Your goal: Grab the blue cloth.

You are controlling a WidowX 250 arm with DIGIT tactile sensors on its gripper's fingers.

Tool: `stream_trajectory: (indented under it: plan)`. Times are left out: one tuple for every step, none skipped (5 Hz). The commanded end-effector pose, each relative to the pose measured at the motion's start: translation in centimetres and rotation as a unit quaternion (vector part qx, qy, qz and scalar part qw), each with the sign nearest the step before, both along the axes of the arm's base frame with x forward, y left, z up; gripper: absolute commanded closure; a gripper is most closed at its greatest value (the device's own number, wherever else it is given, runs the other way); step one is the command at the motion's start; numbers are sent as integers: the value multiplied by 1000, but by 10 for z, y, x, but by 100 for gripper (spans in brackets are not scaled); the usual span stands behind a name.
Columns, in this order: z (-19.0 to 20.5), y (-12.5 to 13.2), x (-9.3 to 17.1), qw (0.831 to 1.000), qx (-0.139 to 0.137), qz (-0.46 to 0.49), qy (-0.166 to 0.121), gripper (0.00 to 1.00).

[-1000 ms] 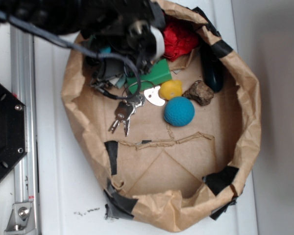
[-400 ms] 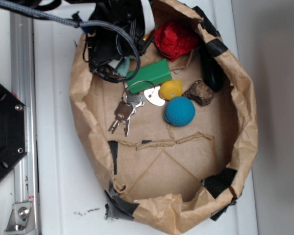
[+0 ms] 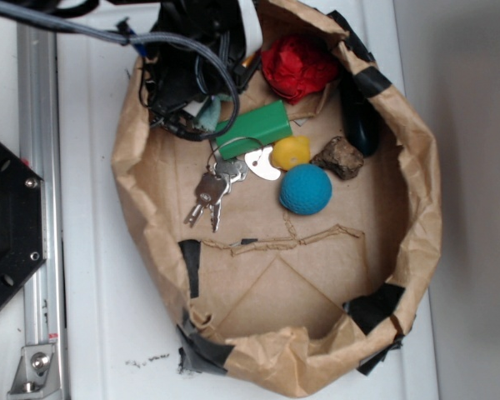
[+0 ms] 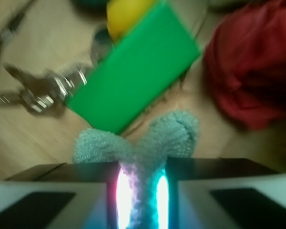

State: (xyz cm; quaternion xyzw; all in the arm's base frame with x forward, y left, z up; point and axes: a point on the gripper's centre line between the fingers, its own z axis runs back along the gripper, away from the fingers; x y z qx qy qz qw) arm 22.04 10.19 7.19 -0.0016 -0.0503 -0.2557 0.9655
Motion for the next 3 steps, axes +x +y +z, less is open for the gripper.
stream_trajectory:
  plan:
    - [113, -90, 41, 975, -54, 203, -66, 100]
    - [135, -91, 51, 959, -67, 272, -44, 100]
    - [127, -82, 49, 957, -55, 283, -36, 100]
